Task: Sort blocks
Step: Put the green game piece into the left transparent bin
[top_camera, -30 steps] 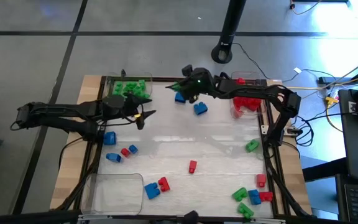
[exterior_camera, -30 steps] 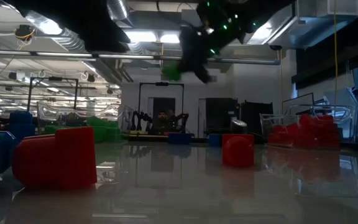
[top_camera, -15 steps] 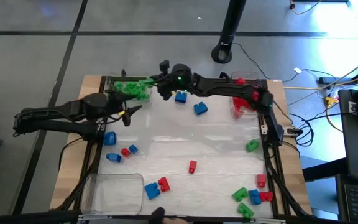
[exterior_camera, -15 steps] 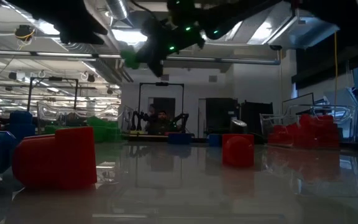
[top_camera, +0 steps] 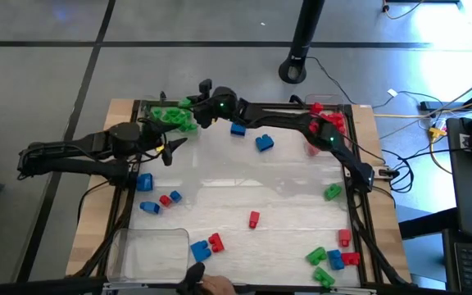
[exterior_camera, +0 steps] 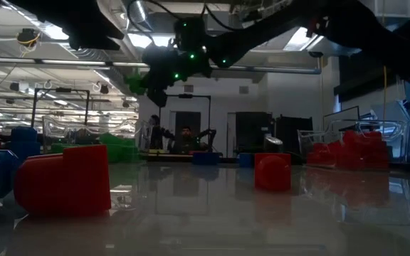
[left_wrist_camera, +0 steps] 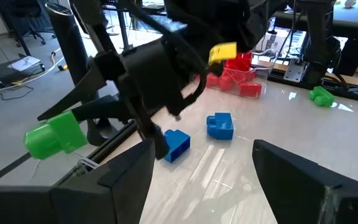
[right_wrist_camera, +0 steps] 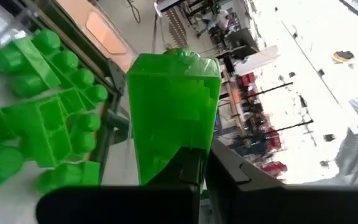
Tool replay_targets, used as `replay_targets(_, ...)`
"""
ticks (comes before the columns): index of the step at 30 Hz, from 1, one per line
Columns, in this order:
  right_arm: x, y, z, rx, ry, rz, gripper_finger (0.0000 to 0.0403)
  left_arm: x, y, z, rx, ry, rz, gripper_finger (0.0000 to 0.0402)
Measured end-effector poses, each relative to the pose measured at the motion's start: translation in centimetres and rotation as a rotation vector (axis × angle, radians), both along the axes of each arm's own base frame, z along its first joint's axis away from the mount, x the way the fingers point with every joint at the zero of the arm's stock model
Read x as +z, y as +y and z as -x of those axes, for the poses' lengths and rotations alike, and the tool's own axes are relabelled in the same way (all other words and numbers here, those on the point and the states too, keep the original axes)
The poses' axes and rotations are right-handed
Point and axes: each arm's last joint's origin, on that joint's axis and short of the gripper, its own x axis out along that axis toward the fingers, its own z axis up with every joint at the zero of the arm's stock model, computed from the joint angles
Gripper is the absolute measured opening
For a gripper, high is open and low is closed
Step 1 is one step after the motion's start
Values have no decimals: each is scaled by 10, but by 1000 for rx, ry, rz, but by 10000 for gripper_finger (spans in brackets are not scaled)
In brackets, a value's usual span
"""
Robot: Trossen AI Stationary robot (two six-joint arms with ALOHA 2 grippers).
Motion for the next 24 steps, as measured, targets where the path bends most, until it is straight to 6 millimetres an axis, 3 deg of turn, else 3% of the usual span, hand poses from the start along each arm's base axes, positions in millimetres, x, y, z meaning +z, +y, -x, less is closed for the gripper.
replay_targets(5, -5, -1, -2, -3, -8, -15, 38, 0, 0, 0, 0, -5, -1, 261)
replay_targets(16, -5, -1, -1, -53, -21, -61, 209, 0, 0, 0, 2, -8, 5, 261)
replay_targets(24, -13, 0, 0, -54, 60, -95, 230, 0, 0, 0, 2, -7, 6, 261)
